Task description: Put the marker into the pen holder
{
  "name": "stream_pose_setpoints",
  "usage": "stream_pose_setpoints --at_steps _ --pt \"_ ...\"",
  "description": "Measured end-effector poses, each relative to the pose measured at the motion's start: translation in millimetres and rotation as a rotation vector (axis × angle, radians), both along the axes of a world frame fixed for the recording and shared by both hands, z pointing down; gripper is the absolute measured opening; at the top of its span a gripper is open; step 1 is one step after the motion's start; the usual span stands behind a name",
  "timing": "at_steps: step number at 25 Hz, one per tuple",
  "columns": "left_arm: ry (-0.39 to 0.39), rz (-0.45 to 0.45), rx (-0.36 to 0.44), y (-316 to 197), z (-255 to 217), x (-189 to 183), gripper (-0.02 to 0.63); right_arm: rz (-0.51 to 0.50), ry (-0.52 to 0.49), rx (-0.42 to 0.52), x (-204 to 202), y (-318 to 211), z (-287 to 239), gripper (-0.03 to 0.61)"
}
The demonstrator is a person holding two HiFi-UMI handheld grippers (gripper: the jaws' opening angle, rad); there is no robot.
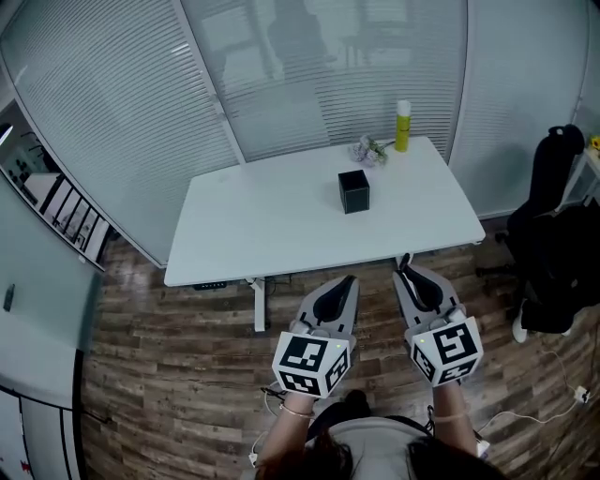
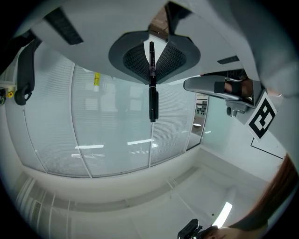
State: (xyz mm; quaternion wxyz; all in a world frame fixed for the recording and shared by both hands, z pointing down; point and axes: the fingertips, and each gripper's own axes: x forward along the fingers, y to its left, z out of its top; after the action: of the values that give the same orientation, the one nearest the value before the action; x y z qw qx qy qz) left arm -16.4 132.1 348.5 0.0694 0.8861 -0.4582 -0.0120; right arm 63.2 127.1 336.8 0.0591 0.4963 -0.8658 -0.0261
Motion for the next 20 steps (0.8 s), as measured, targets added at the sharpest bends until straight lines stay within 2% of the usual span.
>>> stream_pose_setpoints --at_steps 8,20 --pt "-0.012 0.047 -0.005 -19.8 3.1 -2.3 0.025 0.032 0.001 -0.003 -8.8 -22.5 -0.7 0.067" --pt "-0.018 0.066 -0.010 -44.5 8.9 -0.2 0.025 0.044 0.000 0.003 -10.7 -48.0 0.3 0.067"
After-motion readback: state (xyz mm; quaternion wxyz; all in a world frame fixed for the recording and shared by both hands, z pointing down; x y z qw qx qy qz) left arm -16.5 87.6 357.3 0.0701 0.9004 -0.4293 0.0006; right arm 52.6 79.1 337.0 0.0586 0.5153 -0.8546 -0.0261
